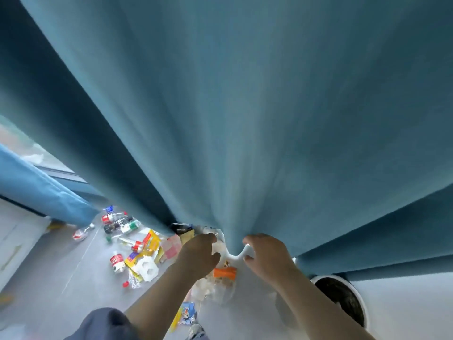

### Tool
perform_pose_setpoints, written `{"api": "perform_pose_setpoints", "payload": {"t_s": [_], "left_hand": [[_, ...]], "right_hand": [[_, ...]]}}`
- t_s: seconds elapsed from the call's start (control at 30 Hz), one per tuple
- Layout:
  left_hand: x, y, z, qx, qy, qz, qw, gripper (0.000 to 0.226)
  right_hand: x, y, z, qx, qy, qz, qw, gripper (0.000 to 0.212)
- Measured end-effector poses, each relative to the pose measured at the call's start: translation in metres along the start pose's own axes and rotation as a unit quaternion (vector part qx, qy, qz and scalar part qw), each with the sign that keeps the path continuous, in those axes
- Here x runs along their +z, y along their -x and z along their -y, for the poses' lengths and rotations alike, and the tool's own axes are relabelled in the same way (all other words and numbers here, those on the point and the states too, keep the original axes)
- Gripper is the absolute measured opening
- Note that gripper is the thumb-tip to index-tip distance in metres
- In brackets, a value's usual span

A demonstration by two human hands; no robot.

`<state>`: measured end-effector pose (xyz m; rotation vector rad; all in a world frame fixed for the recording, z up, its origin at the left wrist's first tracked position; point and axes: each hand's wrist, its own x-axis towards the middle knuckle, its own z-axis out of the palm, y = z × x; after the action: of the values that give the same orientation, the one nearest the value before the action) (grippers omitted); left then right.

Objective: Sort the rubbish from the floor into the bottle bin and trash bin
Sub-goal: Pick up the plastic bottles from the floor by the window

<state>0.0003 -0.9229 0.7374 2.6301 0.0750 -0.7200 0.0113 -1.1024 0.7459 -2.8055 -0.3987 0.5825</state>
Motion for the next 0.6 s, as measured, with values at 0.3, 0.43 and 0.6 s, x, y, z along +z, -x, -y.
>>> {"api": "perform_pose_setpoints", "payload": {"t_s": [0.3, 0.43, 0.6], "left_hand": [[-0.037, 0.019, 0.083, -0.05, 0.068, -0.013, 0.996, 0.047], [-0.055, 0.026, 0.114, -0.073, 0.071, -0.036, 0.994, 0.043], [-0.064, 0.047, 0.149, -0.131, 0.112, -0.061, 0.983, 0.044]], "right_hand": [[-0.003, -0.035, 0.092, -0.057, 0.038, 0.025, 0.997, 0.04], [0.0, -0.048, 0.13, -0.088, 0.034, 0.031, 0.995, 0.041], [0.002, -0.064, 0.173, -0.152, 0.05, 0.054, 0.986, 0.031]]}}
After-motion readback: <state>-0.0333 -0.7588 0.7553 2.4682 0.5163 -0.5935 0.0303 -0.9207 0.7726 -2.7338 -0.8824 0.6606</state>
